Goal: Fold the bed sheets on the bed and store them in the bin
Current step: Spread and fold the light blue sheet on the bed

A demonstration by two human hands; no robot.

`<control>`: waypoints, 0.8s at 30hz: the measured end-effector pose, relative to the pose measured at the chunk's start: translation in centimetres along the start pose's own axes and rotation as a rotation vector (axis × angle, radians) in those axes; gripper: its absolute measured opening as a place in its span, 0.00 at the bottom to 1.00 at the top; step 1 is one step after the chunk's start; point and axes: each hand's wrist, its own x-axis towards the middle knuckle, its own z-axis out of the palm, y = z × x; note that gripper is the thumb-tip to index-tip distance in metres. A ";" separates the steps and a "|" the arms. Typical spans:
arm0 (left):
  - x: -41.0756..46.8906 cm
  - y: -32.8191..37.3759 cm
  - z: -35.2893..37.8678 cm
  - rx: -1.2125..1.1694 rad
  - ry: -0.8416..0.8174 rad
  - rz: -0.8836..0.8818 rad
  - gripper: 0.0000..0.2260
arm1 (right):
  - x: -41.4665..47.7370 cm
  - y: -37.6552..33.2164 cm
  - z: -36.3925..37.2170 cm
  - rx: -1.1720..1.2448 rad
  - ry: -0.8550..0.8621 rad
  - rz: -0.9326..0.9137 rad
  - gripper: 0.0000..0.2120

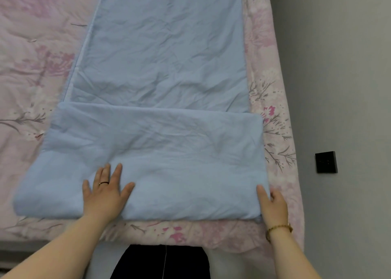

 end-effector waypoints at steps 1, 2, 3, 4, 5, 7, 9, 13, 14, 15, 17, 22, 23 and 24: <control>-0.5 -0.2 0.3 -0.011 0.004 -0.010 0.28 | -0.6 0.9 -0.2 -0.027 -0.037 -0.023 0.09; -0.9 -0.6 0.5 -0.019 0.012 -0.015 0.28 | -0.8 1.4 -0.4 -0.086 -0.055 -0.050 0.08; -1.2 -0.7 0.7 -0.019 0.009 -0.013 0.28 | -0.5 1.7 -0.6 -0.134 -0.026 -0.068 0.08; -1.6 -0.9 0.8 -0.016 0.009 -0.016 0.28 | -0.2 1.6 -0.8 -0.161 0.042 -0.066 0.09; -1.8 -1.0 0.9 -0.023 0.014 -0.022 0.28 | 0.3 1.6 -1.0 -0.137 0.126 -0.047 0.10; -2.1 -1.3 1.0 -0.076 0.030 -0.043 0.28 | 0.7 1.5 -1.2 -0.045 0.260 0.007 0.13; -2.5 -1.9 1.4 -0.207 0.114 -0.072 0.27 | -0.2 2.4 -1.0 0.063 0.288 0.113 0.17; -4.4 -3.2 2.2 -0.769 0.495 -0.390 0.22 | -3.9 4.0 0.8 0.477 0.069 0.361 0.19; -4.7 -3.5 2.0 -0.940 0.507 -0.553 0.22 | -4.8 3.7 1.6 0.578 -0.037 0.407 0.19; -4.6 -4.2 2.2 -1.111 0.490 -0.705 0.24 | -5.5 3.4 2.3 0.657 -0.119 0.431 0.18; -3.9 -5.7 2.5 -1.449 0.421 -0.864 0.28 | -5.8 2.8 3.3 0.787 -0.159 0.435 0.16; -1.0 -7.4 0.0 -2.015 0.189 -0.716 0.23 | -3.3 -1.9 2.9 0.750 0.092 0.320 0.20; -0.6 -7.2 -1.0 -2.057 0.140 -0.683 0.22 | -2.9 -2.8 2.6 0.640 0.163 0.297 0.21; -0.5 -6.9 -1.9 -2.081 0.106 -0.659 0.22 | -2.7 -3.8 2.3 0.548 0.218 0.262 0.20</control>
